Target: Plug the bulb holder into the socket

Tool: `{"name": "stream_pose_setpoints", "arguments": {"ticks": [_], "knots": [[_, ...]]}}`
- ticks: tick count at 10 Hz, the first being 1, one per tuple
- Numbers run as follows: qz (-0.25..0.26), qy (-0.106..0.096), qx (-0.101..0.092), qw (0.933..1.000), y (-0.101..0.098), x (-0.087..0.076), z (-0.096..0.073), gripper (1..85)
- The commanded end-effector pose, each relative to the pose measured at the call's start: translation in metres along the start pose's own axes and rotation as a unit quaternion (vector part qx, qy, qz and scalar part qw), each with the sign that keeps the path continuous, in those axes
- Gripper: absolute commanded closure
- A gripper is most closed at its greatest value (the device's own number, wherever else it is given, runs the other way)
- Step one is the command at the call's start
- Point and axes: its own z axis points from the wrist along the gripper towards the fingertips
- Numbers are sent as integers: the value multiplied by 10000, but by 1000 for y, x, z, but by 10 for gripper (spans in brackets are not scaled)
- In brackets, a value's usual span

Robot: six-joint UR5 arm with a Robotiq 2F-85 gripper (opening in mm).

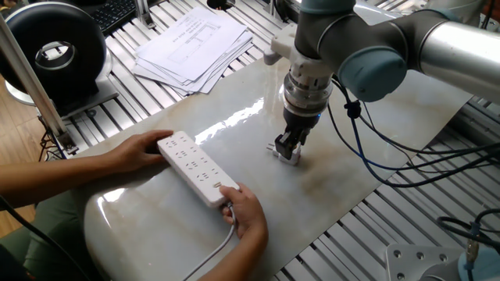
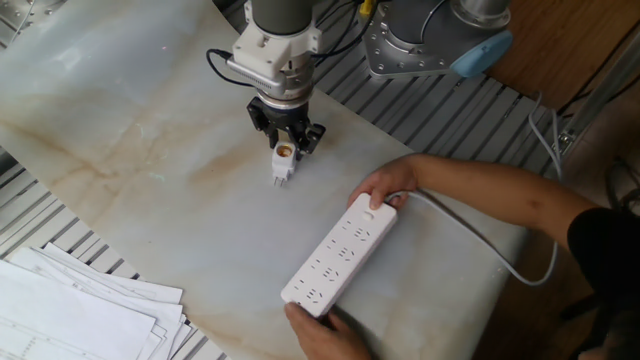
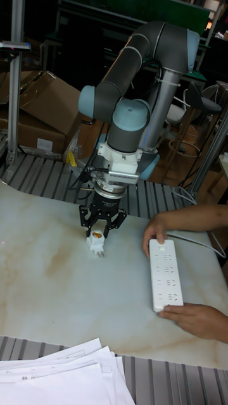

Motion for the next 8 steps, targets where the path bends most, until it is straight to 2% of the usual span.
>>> {"name": "stream_pose_setpoints", "arguments": {"ticks": [1, 8], "knots": [[-44, -70, -50, 10000, 4, -4, 0, 353], [-440, -101, -119, 9989, 4, 0, 7, 353]]}}
